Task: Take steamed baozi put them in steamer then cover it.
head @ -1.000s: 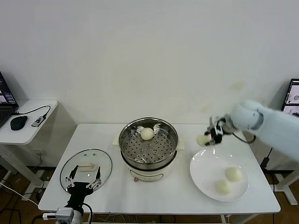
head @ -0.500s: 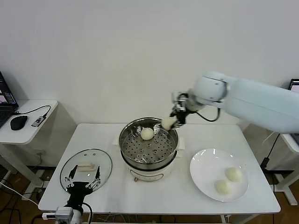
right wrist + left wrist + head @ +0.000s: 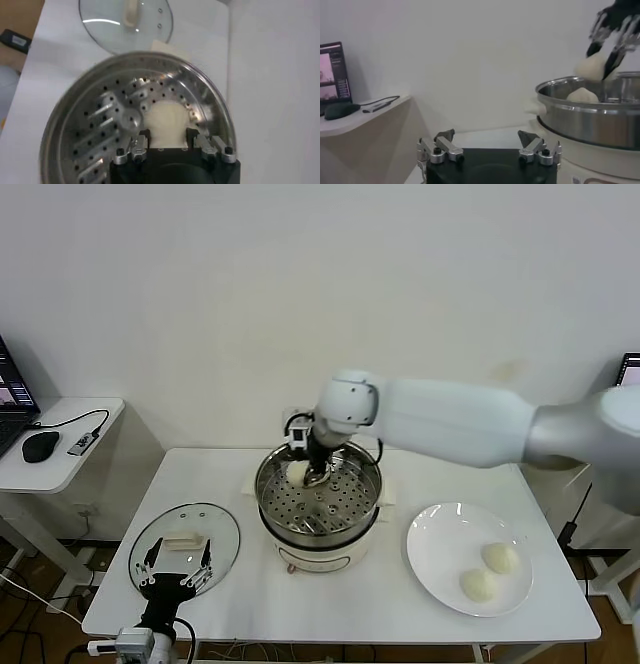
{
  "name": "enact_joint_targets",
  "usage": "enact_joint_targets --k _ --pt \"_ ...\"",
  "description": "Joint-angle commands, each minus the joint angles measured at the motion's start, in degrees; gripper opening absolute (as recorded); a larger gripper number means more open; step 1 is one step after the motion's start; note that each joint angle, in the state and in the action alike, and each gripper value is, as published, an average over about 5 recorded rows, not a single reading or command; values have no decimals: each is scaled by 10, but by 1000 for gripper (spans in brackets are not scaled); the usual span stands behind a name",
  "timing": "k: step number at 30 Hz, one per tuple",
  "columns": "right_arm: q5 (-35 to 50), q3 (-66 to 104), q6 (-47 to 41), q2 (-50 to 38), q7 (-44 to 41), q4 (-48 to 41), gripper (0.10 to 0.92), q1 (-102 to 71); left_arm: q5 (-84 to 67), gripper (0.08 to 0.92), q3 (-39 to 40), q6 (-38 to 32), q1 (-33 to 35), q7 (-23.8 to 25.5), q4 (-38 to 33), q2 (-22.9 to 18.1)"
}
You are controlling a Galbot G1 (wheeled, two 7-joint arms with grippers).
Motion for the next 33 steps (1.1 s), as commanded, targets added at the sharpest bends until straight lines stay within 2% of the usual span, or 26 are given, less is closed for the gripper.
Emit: enact_joint_targets --k 1,14,19,27,33 --pt "1 -4 -10 62 13 -49 458 -39 0 823 0 -1 1 0 0 0" --pt "-28 1 -4 78 18 -96 464 -68 0 823 1 -2 -1 -1 2 -1" --pt "-28 6 -3 60 -7 -78 576 -46 1 823 1 -2 -1 -1 2 -1" --pt "-34 0 14 -42 -126 21 792 68 2 823 3 0 -3 0 1 0" --pt "-40 -26 38 -177 -177 133 822 133 5 823 8 1 -5 0 -2 1"
